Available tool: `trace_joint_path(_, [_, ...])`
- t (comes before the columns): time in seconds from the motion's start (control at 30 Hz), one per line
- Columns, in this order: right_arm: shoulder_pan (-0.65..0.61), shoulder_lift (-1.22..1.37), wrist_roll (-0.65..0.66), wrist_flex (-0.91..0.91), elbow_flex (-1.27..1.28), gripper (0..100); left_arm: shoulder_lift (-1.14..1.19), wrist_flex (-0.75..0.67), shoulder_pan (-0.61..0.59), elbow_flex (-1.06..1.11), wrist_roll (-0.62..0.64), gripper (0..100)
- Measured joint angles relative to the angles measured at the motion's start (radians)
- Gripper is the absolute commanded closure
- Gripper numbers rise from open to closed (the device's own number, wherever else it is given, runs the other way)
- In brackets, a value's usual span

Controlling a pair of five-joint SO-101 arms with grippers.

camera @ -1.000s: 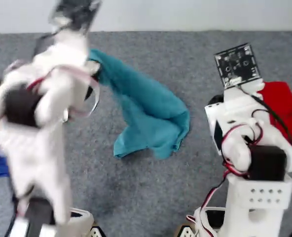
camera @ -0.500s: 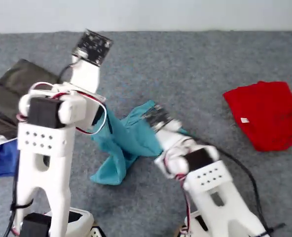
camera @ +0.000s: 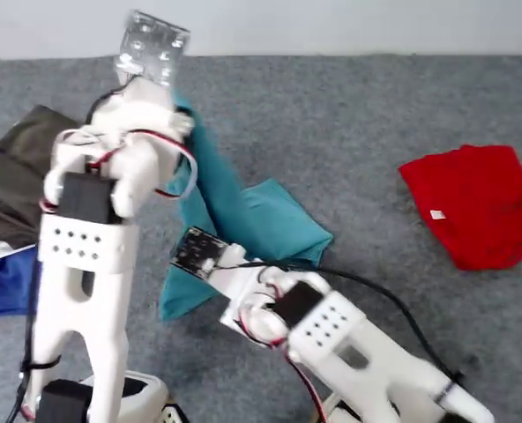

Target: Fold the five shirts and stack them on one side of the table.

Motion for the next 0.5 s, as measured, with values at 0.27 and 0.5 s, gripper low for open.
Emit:
trace_joint_path(0.27, [0.236, 0.146, 0.044, -0.002, -0.034, 82.7, 0.054, 0.196, 0.348, -0.347, 0.0, 99])
trace_joint_path(0.5, [0.741, 0.025, 0.086, -0.005, -0.034, 82.7, 0.33, 0.238, 0.453, -0.937, 0.0, 99])
